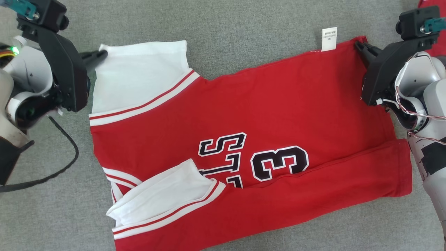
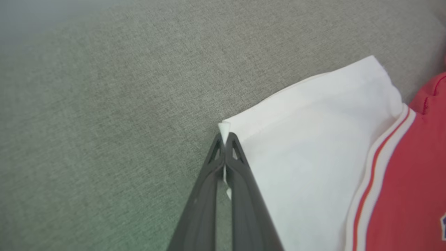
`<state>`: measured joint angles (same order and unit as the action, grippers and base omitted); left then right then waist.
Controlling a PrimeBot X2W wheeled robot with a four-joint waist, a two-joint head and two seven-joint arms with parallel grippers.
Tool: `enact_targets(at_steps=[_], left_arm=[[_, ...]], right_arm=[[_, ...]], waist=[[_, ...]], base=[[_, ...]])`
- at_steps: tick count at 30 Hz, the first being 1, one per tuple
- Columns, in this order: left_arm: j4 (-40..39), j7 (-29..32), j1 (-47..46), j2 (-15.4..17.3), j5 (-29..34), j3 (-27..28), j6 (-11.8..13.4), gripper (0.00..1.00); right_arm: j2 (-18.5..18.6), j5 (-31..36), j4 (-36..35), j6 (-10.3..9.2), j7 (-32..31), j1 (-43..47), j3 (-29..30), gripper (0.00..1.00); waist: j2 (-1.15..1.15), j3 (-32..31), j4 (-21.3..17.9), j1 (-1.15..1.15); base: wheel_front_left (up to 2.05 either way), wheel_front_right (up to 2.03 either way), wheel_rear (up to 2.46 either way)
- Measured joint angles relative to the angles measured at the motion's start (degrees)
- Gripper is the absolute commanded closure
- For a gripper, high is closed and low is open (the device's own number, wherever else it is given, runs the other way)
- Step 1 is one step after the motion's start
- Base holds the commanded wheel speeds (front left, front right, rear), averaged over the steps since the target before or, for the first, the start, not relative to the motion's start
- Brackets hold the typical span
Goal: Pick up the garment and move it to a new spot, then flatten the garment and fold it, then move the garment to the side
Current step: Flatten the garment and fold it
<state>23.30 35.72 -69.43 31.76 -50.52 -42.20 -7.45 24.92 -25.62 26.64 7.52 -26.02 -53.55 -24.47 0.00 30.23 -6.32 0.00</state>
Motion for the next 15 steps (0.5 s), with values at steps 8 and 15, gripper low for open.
enact_targets(at_steps=[8,15], left_arm=[[-2.18,-7.15,-2.25,2.21,2.22,-2.92,-0.01,1.0],[-0.82,-17.77,-6.07,3.82,5.93,-6.03,-0.03,1.0]], right_arm=[[-0.19,-1.14,0.46,0.0,3.6,-0.75,1.96,1.0],[-0.43,-7.71,2.76,0.0,7.54,-3.57,2.88,1.0]], waist=[[0.0,0.66,0.01,0.0],[0.0,1.33,0.59,0.0]], base=[[0.0,0.0,0.0],[0.0,0.0,0.0]])
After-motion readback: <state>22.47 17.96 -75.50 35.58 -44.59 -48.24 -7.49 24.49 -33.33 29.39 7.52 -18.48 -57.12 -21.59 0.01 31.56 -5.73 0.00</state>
